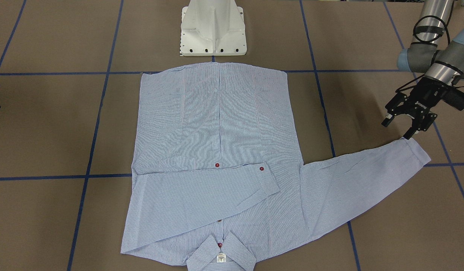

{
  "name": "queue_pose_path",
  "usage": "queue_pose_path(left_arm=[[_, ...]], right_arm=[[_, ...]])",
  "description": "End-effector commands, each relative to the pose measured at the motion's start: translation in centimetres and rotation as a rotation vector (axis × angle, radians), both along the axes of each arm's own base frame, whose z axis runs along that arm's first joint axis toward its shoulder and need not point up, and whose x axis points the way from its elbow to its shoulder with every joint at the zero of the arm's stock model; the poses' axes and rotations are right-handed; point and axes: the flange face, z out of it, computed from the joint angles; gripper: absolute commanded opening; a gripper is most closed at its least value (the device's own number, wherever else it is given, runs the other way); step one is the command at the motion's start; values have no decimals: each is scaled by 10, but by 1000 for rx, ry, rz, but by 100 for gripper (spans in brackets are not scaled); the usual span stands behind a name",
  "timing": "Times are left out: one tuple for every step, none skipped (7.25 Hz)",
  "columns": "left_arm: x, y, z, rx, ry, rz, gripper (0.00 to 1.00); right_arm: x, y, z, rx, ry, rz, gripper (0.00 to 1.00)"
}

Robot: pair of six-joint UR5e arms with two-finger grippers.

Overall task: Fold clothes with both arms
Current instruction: 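Lower the left gripper to the cuff of the other sleeve and grasp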

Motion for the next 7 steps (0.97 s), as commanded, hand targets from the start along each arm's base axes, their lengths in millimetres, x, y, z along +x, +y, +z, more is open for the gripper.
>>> queue_pose_path(left_arm=[[-15,4,59,58,-177,30,100],[-31,6,77,27,-192,28,100],[-36,12,93,46,-236,41,100],[-36,11,96,51,-244,44,100],[-31,4,91,-49,-164,10,99],[-31,3,93,-132,-112,-14,85],[-32,4,96,-162,-100,-22,81]], right_arm=[[0,-1,1,-1,2,0,100],[0,0,0,0,1,0,100],[0,0,0,0,1,0,100],[0,0,0,0,1,0,100],[0,0,0,0,1,0,100],[0,-1,-1,2,2,1,100],[0,0,-2,5,1,1,100]])
